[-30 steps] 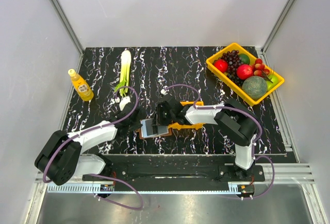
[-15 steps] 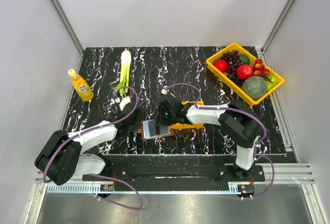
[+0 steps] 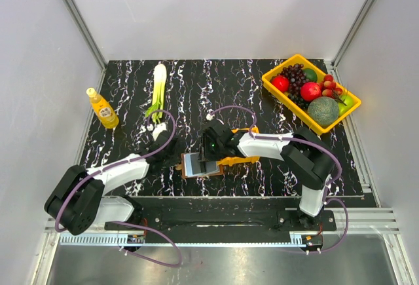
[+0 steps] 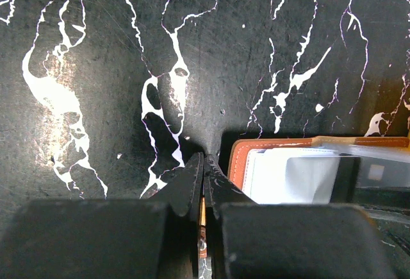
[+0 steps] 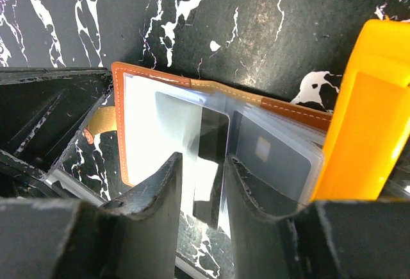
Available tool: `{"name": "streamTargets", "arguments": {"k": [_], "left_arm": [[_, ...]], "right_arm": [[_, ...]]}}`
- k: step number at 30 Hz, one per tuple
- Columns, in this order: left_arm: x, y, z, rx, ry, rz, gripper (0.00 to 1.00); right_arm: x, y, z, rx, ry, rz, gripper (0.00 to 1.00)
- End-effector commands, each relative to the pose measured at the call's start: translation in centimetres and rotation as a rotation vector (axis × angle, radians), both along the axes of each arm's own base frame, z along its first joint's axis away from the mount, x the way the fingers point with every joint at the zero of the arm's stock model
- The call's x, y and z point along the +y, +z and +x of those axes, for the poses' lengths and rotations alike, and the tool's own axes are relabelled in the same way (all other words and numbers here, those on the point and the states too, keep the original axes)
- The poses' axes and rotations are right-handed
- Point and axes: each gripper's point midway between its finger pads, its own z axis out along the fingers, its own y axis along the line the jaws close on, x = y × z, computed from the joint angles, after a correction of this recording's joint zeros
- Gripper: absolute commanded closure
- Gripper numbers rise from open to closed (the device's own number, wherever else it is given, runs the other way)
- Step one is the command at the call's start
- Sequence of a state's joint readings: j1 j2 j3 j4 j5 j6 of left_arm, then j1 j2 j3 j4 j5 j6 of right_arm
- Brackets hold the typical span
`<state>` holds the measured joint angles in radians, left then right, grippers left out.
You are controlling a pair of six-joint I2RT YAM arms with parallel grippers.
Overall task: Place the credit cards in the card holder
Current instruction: Insert the credit card into the card holder.
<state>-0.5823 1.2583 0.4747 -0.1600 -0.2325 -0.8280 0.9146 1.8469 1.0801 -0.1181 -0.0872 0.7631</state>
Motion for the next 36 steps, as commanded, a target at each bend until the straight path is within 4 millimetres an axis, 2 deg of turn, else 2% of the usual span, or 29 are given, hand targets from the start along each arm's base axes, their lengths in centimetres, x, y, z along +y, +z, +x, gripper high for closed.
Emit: {"name": "streamTargets", "arguments": {"k": [1, 8, 15, 22, 25, 32, 36], "left_arm": [[0.7, -2.1, -2.3, 0.092, -0.030, 0.034, 0.99], [0.0, -2.1, -2.3, 0.087, -0.044, 0.000, 1.00], [-0.1, -2.0, -2.4, 0.089, -0.045, -0.009, 1.00], [-0.2, -2.1, -2.4, 0.090, -0.045, -0.015, 1.00], [-0.1, -2.2, -2.5, 0.091, -0.046, -0.016, 1.00], [-0.5, -2.3, -2.6, 0.091, -0.049, -0.037, 1.00], [-0.3, -2.4, -2.7, 0.093, -0.045, -0.033, 1.00]], "right_arm": [[-0.4, 2.3, 0.6, -0.058, -0.012, -0.024, 0.61], [1.0, 1.3, -0.5, 0.018, 0.035, 0.008, 0.59], [-0.5, 0.3, 0.1, 0.003, -0.041, -0.057, 0.57], [0.7, -0.1, -0.8, 0.052, 0.001, -0.011, 0.57], [0.9, 0.3, -0.7, 0.046, 0.000, 0.003, 0.57], [2.9, 1.3, -1.4, 0.063, 0.046, 0.117, 0.57], [3.1, 1.7, -1.2, 0.055, 0.038, 0.133, 0.57]]}}
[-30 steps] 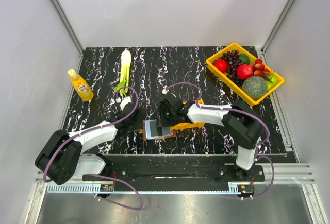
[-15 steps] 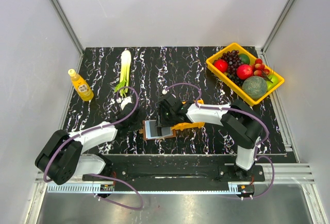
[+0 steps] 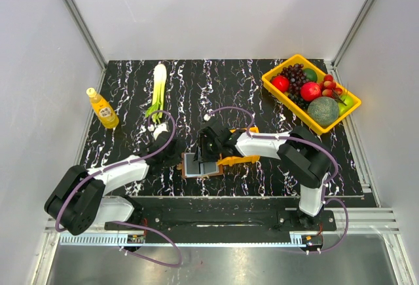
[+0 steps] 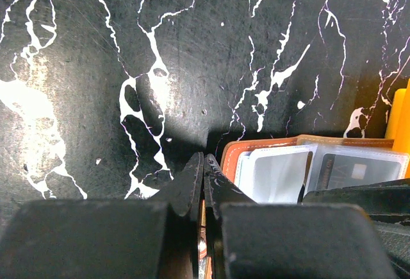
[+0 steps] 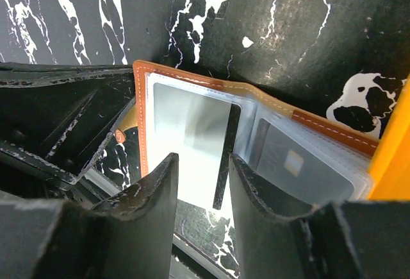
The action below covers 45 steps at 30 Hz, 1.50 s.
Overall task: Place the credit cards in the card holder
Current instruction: Insert the credit card into the card holder.
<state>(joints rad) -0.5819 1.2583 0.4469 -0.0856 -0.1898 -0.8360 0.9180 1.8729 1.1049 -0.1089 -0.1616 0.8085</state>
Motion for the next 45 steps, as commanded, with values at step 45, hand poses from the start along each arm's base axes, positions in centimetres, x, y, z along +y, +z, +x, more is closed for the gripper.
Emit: {"name": "streamTargets", "arguments": {"k": [45], "left_arm": [[3.2, 1.0, -3.1, 0.044, 0.030, 0.087, 1.00]], "right_arm": [[-13.8, 0.2, 2.1, -0.142, -0.180, -0.306, 0.59]]}}
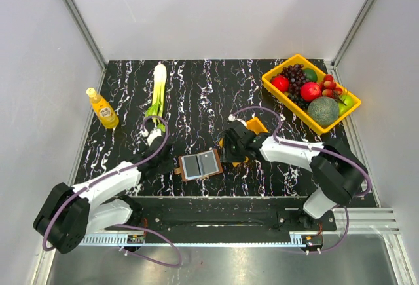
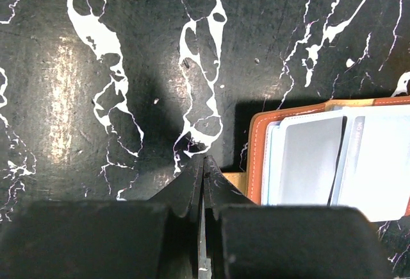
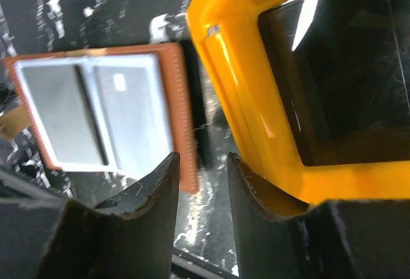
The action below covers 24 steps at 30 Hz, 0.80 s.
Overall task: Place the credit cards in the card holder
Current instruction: Insert the credit card into the card holder.
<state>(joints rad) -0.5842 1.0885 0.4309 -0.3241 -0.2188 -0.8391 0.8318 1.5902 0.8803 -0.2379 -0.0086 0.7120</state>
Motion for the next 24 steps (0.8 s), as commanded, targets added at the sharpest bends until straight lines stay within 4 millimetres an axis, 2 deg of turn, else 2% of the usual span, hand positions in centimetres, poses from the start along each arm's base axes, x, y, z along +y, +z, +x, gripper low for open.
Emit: {"name": "streamTargets", "arguments": {"k": [1, 3, 6, 7, 8, 9, 12, 19, 24], "left_arm": [[0.4, 0.4, 0.1, -0.015, 0.007, 0.020, 1.00], [0.1, 0.7, 0.3, -0.026, -0.001, 0.006, 1.00], [-0.3, 1.2, 0.5, -0.047, -0.009, -0.016, 1.00], [-0.4, 1.5, 0.7, -0.052, -0.011, -0.022, 0.94], [-0.5, 1.7, 0.7, -0.056, -0.011, -0.025, 0.82], [-0.5, 1.8, 0.8, -0.055, -0.010, -0.029, 0.74], [-0.7, 2.3, 0.7, -0.065, -0.014, -0.049, 0.58], [-0.5, 3.6, 0.3, -0.107, 0.008, -0.090, 0.35], [-1.5, 3.0, -0.7, -0.071, -0.031, -0.146, 0.34]], "right_arm": [[-4.4, -0.7, 2.0, -0.039, -0.085, -0.142, 0.59], [-3.9, 0.1, 2.2, -0.056, -0.050, -0.111, 0.58], [-1.4, 1.2, 1.5, -0.036, 0.028, 0.011, 0.56], [-0.6, 1.3, 1.2, -0.014, 0.042, 0.051, 0.56], [-0.1, 1.3, 1.0, 0.007, 0.036, 0.078, 0.56], [0.2, 0.9, 0.7, 0.027, 0.034, 0.091, 0.56], [0.6, 0.2, 0.5, 0.050, 0.026, 0.115, 0.55], [1.9, -0.7, -0.4, 0.114, 0.046, 0.193, 0.55], [2.3, -1.2, -0.4, 0.131, 0.045, 0.209, 0.55]]}}
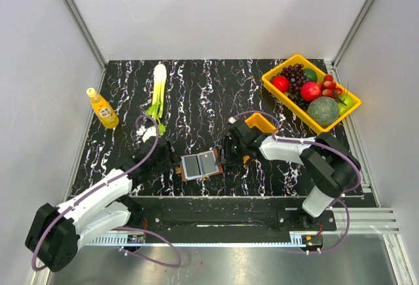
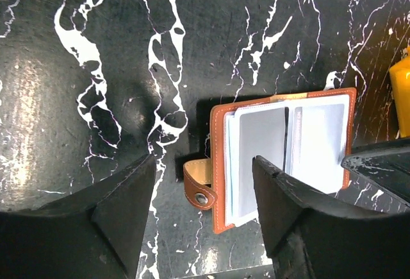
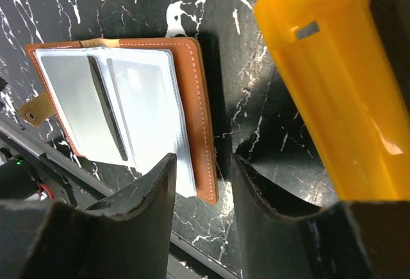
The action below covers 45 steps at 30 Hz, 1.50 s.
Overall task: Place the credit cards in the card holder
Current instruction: Insert the credit card into the card holder, then close the card holder at the center of the board.
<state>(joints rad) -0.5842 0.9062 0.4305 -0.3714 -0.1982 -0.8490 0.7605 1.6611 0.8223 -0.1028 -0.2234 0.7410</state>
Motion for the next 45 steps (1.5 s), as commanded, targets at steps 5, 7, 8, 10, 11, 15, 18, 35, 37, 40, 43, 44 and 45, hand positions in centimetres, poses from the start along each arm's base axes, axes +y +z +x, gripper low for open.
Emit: {"name": "streamTargets", "arguments": {"k": [5, 7, 8, 10, 11, 15, 18, 35, 37, 40, 43, 44, 45], "left_arm": [[-0.9, -1.8, -1.2, 0.061, -0.025, -0.052, 0.38], [-1.0, -1.8, -1.2, 0.061, -0.023, -0.057, 0.41], [-1.1, -1.8, -1.2, 0.062, -0.024, -0.059, 0.45], [-1.2, -1.8, -1.2, 0.064, -0.025, -0.062, 0.47], [-1.3, -1.7, -1.1, 0.064, -0.027, -0.067, 0.47], [-1.3, -2.1, -1.2, 0.080, -0.030, -0.060, 0.64], [-1.2, -2.0, -1.2, 0.076, -0.024, -0.062, 0.82], [-1.8, -0.4, -0.1, 0.036, -0.033, -0.072, 1.00], [-2.0, -0.4, 0.0, 0.039, -0.034, -0.075, 1.00], [-2.2, -0.2, 0.3, 0.030, -0.038, -0.079, 1.00], [-2.2, -0.2, 0.3, 0.031, -0.041, -0.077, 1.00], [-2.2, -0.2, 0.3, 0.029, -0.038, -0.077, 1.00], [-2.1, -0.2, 0.3, 0.028, -0.036, -0.076, 1.00]], "right_arm": [[2.4, 1.3, 0.2, -0.004, 0.019, 0.139, 0.55], [2.6, 1.4, 0.2, -0.005, 0.022, 0.145, 0.55], [2.6, 1.3, 0.2, -0.003, 0.022, 0.145, 0.55], [2.5, 1.2, 0.2, -0.004, 0.024, 0.141, 0.55], [2.6, 1.3, 0.1, -0.002, 0.028, 0.143, 0.55], [2.5, 1.3, 0.2, -0.005, 0.027, 0.144, 0.56], [2.6, 1.6, 0.1, -0.011, 0.029, 0.150, 0.57], [6.4, 8.5, -0.1, -0.104, 0.123, 0.374, 0.60], [7.3, 7.8, -0.2, -0.081, 0.143, 0.358, 0.60], [9.0, 7.4, -0.6, -0.097, 0.176, 0.341, 0.59], [10.7, 7.9, -1.3, -0.096, 0.220, 0.361, 0.59], [11.1, 7.7, -1.5, -0.093, 0.226, 0.362, 0.59], [11.5, 7.5, -1.7, -0.091, 0.238, 0.358, 0.59]]}}
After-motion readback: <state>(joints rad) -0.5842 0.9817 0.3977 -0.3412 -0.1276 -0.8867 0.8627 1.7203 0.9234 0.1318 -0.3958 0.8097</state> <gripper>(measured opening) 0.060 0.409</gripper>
